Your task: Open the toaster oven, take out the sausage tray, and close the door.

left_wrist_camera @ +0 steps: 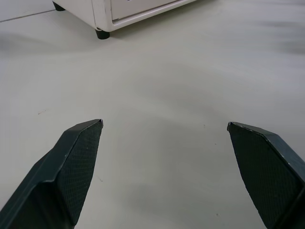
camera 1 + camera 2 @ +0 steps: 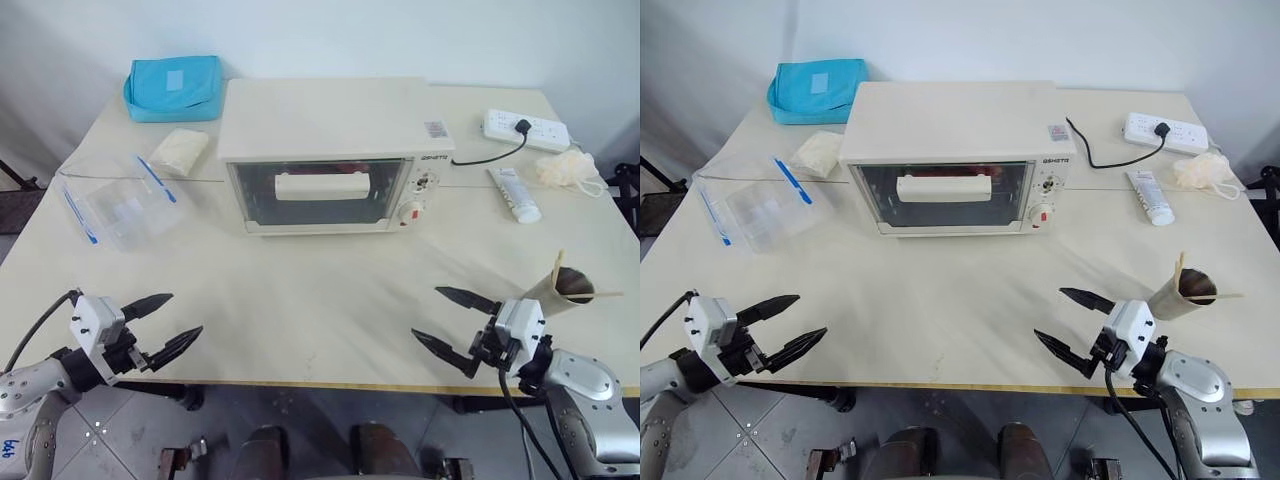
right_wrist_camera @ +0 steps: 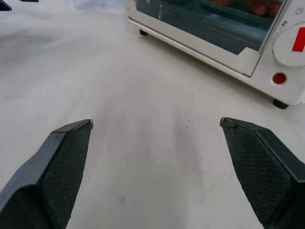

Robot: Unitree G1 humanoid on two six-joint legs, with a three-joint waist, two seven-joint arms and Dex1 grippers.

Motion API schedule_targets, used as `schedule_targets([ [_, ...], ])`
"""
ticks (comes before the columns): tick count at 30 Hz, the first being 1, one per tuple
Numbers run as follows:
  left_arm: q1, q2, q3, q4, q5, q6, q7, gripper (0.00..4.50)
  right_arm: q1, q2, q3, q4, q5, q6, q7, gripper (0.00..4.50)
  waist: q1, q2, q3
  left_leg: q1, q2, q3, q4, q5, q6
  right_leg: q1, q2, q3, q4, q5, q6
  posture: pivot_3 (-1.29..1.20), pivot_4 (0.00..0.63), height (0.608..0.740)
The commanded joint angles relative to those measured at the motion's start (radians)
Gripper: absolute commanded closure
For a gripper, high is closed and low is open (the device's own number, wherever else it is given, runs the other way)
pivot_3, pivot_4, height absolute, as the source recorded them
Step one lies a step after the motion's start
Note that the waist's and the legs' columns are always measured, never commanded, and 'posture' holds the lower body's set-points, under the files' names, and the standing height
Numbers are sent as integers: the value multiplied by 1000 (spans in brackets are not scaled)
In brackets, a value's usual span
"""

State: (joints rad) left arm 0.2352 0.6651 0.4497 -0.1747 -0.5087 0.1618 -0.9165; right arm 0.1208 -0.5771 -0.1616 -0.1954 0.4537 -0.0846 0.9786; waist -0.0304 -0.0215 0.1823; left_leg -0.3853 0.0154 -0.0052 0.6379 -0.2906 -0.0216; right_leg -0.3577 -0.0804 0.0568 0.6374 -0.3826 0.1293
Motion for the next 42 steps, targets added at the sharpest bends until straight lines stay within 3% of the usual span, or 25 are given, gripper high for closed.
schedule_targets([
  [1,22,26,12,-36,-54,78,-15,43,-33,18,19,-73,93,92,-14,0,-3,0,0,0,0,0,0,0,0,0,0,0,0,0,0,0,150,740],
  [7,-47,25,123,-13,-333,273,-37,43,-238,63,92,-155,217,363,-140,0,-10,0,0,0,1,-1,1,0,0,-1,0,0,4,0,0,0,150,740],
  [14,-86,23,112,-38,-331,282,-45,43,-509,152,142,-30,172,466,-245,0,-10,0,0,-2,0,-3,2,0,-2,-3,-3,-1,4,-1,-2,0,150,740],
  [26,-115,-16,75,-53,-338,301,-30,43,-733,261,203,149,94,375,-134,0,-23,0,0,-5,0,1,2,0,-2,-9,-2,-9,9,-1,-1,0,150,740],
  [35,-196,15,133,31,-413,372,-22,43,-628,184,288,108,-50,107,78,0,-30,0,0,-6,2,8,5,0,-2,-16,-2,-12,17,-1,-1,0,150,740],
  [38,-277,26,143,100,-436,371,-45,625,-592,159,290,130,-91,34,111,0,-28,0,0,-6,3,10,8,0,-1,-16,-2,-12,18,-1,-1,0,150,740],
  [42,-414,28,103,181,-390,342,-35,1871,-593,171,283,148,-109,-14,103,0,-25,-1,1,-6,3,10,10,0,-1,-16,-3,-13,17,-1,-2,0,150,740],
])
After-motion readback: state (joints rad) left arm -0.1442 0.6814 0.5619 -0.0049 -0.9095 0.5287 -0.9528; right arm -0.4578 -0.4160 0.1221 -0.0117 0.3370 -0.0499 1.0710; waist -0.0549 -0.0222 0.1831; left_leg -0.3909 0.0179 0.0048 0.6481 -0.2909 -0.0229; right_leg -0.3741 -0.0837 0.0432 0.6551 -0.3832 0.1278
